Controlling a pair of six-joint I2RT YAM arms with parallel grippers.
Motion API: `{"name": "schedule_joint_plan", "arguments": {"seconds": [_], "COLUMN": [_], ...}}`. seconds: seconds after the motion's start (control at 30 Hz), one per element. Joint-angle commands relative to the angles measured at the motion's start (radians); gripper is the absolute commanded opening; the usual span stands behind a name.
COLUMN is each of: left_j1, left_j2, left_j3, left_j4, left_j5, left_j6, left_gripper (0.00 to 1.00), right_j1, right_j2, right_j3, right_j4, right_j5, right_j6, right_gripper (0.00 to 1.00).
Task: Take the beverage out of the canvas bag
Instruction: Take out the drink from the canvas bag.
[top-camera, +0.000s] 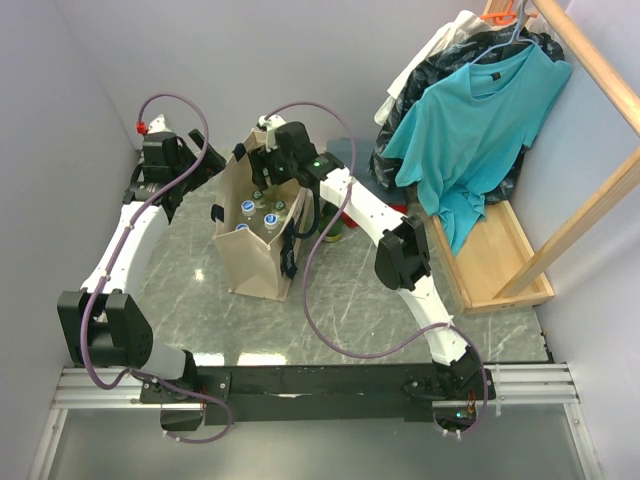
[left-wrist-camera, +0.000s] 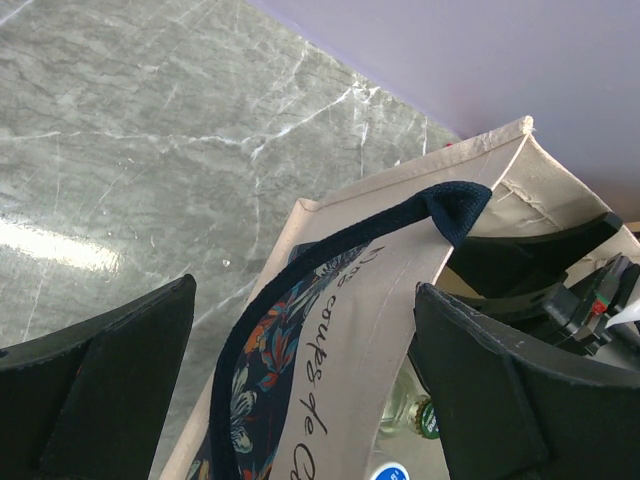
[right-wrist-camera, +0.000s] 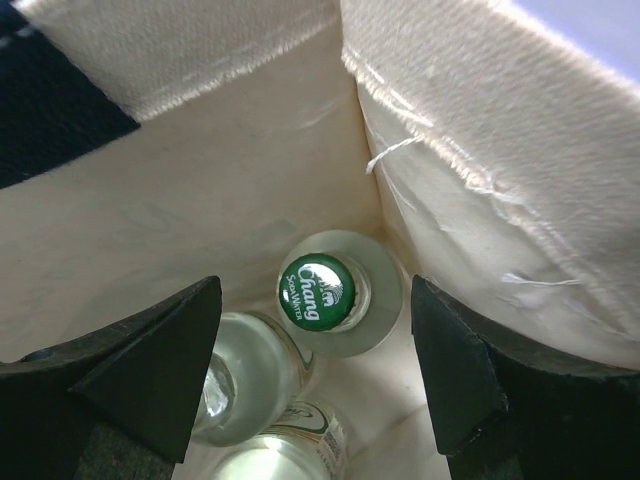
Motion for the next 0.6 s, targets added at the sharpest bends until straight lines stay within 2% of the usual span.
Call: {"name": "schedule_joint_plan", "arguments": {"seconds": [0.0, 0.17, 0.43, 0.57], "left_j1": [-0.005, -0.005, -0.005, -0.005], "left_j2": [-0.013, -0.004, 0.001, -0.001], "left_j3": [0.012, 0.017, 0.023, 0.02], "left_j4": [0.006, 0.006, 0.003, 0.001], "left_j5": [-0.007, -0.005, -0.007, -0.007], "left_j6": [0.011, 0.009, 0.011, 0.009], "left_gripper": [0.96, 0.96, 0.96, 0.96], "right_j1": [-0.01, -0.01, -0.008, -0.008], "right_j2": [0.004, 0.015, 0.038, 0.041], "right_j3": [0.049, 0.055, 0.058, 0.064], "right_j4": [0.037, 0.054, 0.055, 0.045], "right_j5": [0.001, 0.003, -0.007, -0.004], "right_j6": [0.003, 0.007, 0.022, 0.018], "right_gripper": [0.82, 0.82, 0.72, 0.72]}}
